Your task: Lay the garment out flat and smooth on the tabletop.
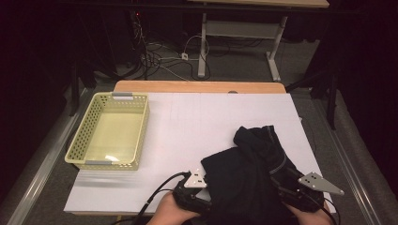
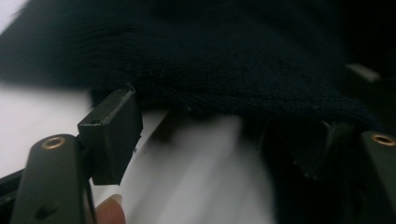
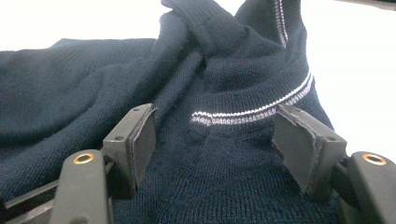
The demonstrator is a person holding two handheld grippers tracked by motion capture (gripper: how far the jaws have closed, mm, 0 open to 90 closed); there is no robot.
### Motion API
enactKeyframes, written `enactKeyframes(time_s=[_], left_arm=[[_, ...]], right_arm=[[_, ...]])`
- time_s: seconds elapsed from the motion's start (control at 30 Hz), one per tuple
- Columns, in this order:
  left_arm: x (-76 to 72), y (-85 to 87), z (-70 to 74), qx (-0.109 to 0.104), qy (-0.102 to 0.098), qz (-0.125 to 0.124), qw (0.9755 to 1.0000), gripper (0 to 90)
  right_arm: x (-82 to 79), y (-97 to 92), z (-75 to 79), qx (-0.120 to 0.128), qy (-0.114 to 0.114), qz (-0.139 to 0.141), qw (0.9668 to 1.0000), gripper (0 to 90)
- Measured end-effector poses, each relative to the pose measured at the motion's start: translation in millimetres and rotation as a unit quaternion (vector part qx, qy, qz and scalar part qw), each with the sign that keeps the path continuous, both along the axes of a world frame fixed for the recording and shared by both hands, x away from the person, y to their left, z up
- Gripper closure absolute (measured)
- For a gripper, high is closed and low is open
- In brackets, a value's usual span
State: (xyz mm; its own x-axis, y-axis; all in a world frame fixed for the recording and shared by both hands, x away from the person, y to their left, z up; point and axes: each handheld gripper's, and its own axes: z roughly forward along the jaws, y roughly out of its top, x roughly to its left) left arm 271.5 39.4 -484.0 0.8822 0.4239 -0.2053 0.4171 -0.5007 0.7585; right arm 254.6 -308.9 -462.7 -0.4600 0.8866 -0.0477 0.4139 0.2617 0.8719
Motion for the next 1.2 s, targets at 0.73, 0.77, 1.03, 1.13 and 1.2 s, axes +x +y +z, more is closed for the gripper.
enactKeyframes(time_s=[0.73, 0.77, 1.03, 1.13, 1.2], left_arm=[[-3.4, -30.8, -3.3, 0.051, -0.011, -0.032, 0.9981, 70.2], [-4.3, -30.8, -3.3, 0.052, -0.014, -0.036, 0.9979, 75.5], [-10.3, -19.9, 0.2, 0.028, -0.031, -0.028, 0.9987, 84.7], [-10.1, -15.6, 2.4, 0.02, -0.033, -0.02, 0.9991, 83.9], [-8.9, -14.4, 4.0, 0.014, -0.03, -0.018, 0.9993, 79.4]], right_arm=[[-18.5, 26.4, 14.7, 0.013, -0.033, 0.049, 0.9982, 48.8], [-17.7, 33.2, 14.5, 0.014, -0.032, 0.06, 0.9976, 51.6], [12.3, 76.8, -10.9, -0.051, 0.052, 0.046, 0.9963, 38.4], [17.0, 75.9, -17.7, -0.053, 0.068, 0.05, 0.995, 64.4], [13.3, 73.4, -14.1, -0.048, 0.044, 0.066, 0.9957, 80.2]])
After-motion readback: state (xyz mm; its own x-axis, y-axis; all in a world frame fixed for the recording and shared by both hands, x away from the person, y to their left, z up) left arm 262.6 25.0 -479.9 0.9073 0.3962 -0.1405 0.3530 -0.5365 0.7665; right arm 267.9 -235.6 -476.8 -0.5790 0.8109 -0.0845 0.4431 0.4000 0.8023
